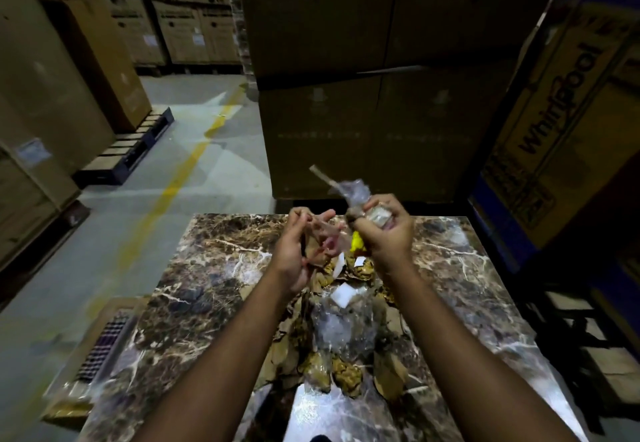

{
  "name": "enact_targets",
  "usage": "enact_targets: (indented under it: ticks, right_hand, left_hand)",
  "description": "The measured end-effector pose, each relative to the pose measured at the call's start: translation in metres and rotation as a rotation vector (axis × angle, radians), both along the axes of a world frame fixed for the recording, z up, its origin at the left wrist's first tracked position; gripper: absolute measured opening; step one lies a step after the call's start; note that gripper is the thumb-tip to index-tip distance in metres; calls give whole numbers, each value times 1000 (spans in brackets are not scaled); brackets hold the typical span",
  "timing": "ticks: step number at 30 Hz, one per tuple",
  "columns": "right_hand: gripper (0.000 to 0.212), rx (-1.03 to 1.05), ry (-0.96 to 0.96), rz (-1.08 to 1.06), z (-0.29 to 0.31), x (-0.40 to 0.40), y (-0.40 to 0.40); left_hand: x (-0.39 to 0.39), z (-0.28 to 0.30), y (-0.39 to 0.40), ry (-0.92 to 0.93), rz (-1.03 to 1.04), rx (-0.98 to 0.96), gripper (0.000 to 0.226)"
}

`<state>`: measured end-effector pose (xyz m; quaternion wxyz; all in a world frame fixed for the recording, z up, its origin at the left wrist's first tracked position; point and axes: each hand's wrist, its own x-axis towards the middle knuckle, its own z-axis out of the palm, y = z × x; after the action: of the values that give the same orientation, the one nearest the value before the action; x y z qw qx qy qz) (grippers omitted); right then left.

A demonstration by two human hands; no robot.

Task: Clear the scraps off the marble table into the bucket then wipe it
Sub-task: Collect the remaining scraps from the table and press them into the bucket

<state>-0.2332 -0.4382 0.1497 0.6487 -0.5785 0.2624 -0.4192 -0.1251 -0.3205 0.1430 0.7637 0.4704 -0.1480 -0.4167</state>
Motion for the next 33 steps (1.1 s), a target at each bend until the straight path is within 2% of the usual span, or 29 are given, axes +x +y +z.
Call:
enact_targets:
  ticks: [2,4,6,8,9,10,13,16,19,21,24,27,33]
  right_hand:
    - [34,-204,108,-36,-8,5,14]
    - [33,-434,163,-90,-9,9,27]
    - [31,-511,155,-105,-7,13,34]
    - [21,-518,163,-51,-7,19,40]
    - [24,-525,176,-22,-8,23,44]
    - [31,-542,182,0,-10,27,48]
    - [45,-583,143,31,-15,38,68]
    - [41,-460,72,33,-27,49,92]
    - [26,-337,21,107,-39,64,125]
    - [26,-296,2,171,-39,70,153]
    - [17,-274,-54,293,-34,81,202]
    - [36,-213,-72,474,-34,96,254]
    - [33,-179,-47,788,-50,105,402]
  left_hand:
    - [-8,13,-3,85,-54,-56,53]
    - [-17,17,-6,110,-72,-86,57]
    - [-24,17,-7,107,-29,-83,58]
    - [-24,9,-11,106,103,-96,91]
    - [-25,7,-13,98,188,-89,99]
    - [-22,1,-14,58,270,-104,97]
    - [-16,-4,-2,-159,408,-91,70]
    - [-16,-10,20,-222,478,-40,33]
    - [-13,-16,53,-194,642,26,25]
    - [-7,-20,81,-221,698,71,18]
    - [-1,-24,134,-159,855,96,24]
    - [2,-28,187,-49,1089,35,35]
    - [-7,-48,335,11,1439,49,22]
